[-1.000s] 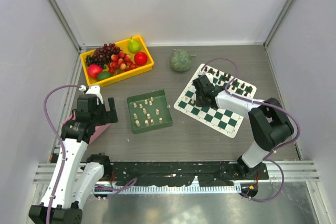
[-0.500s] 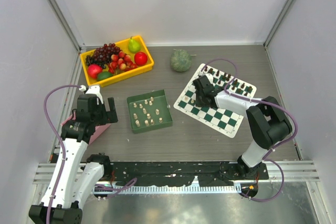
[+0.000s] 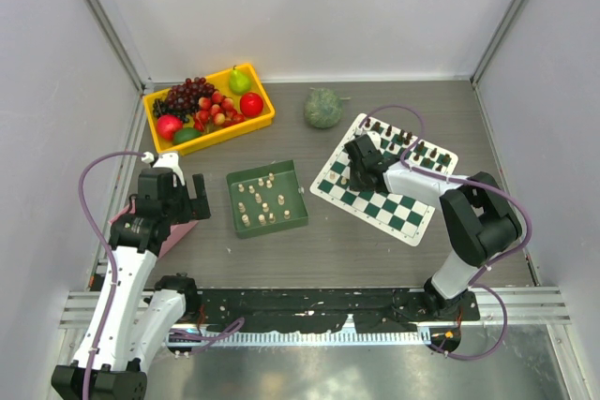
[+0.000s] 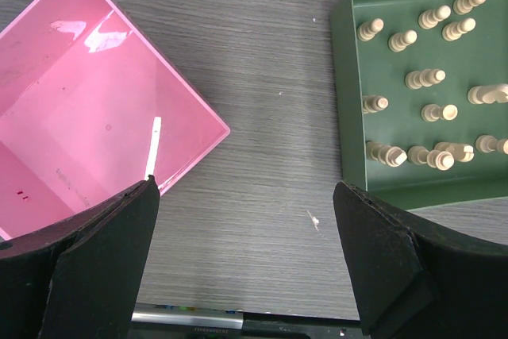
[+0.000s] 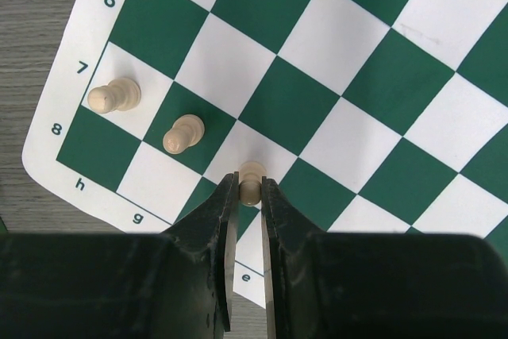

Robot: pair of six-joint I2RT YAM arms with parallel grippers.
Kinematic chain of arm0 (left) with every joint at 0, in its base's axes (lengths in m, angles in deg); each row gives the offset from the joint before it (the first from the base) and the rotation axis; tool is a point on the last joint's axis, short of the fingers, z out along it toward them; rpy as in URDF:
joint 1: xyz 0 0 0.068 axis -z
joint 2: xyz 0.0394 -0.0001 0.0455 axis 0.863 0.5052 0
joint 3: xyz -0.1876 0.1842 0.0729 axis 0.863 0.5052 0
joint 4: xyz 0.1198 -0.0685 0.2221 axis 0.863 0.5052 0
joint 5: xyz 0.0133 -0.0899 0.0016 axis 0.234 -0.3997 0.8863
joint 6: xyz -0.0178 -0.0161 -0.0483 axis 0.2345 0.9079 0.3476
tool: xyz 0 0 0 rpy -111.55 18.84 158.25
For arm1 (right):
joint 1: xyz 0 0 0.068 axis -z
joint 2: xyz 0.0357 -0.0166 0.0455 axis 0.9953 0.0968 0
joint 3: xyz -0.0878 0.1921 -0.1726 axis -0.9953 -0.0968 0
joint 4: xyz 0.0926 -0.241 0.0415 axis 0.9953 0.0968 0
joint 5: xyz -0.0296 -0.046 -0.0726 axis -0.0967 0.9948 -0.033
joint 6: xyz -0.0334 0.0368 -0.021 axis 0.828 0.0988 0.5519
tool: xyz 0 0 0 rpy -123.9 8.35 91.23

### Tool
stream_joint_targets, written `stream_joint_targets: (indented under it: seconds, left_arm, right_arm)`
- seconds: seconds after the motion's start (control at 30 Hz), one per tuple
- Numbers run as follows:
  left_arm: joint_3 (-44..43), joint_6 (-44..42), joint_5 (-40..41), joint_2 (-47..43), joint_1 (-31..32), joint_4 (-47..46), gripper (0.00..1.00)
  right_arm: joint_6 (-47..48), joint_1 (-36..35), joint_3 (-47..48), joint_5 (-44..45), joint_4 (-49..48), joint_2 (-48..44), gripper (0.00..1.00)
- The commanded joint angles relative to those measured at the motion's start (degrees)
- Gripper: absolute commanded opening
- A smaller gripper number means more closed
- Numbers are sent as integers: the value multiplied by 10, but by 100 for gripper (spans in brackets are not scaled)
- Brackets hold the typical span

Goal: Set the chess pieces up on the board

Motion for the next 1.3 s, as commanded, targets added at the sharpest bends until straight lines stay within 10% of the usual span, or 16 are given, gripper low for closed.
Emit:
stream_joint_targets:
  seconds: [0.0,0.27,0.63,0.9,1.27]
  left_arm:
    - [-15,-10,2,-2,-3,-4,100]
    - [-16,-10,2,-1,-3,-4,100]
    - [-16,-10,1,-1,-2,-5,100]
    - [-17,-10,1,-3,-3,-5,100]
    - [-16,-11,6,-10,-3,-3,100]
  right_arm:
    - [-4,2,5,9,-8,-12,14]
    - [-4,2,9,7,-12,-11,17]
    - [11,2,34,13,16,-51,52]
    - [46,-23,118,-24,34,-95,57]
    - [57,-171,371,-86,86,123,53]
